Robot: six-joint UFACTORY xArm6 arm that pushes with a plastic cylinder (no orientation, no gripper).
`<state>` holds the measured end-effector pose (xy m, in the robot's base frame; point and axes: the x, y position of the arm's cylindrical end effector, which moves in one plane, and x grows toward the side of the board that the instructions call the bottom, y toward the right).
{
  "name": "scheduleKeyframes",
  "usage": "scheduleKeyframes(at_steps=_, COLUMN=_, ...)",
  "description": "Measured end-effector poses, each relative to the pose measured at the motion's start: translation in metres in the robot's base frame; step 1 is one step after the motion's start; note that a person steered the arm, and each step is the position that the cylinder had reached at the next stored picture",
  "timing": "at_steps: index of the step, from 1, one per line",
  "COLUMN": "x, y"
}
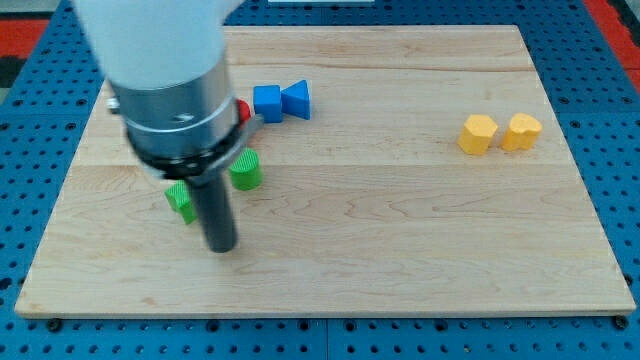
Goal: Put the green star to the bottom of the green circle
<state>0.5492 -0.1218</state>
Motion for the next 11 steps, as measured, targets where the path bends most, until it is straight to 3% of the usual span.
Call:
scheduleKeyframes(at_steps=1, x=-0.014, y=-0.102)
scheduleKeyframes(at_steps=2, x=-0.045, y=-0.152)
scheduleKeyframes(at_steps=3, x=-0.069, y=-0.125)
scheduleKeyframes(at_steps=5, x=-0.042, y=-0.028)
scheduleKeyframes(at_steps=7, x=-0.008, y=-0.019)
scheduleKeyframes(at_steps=9, x=-0.009, y=0.038)
scheduleKeyframes(at_steps=11, x=-0.023, y=-0.044)
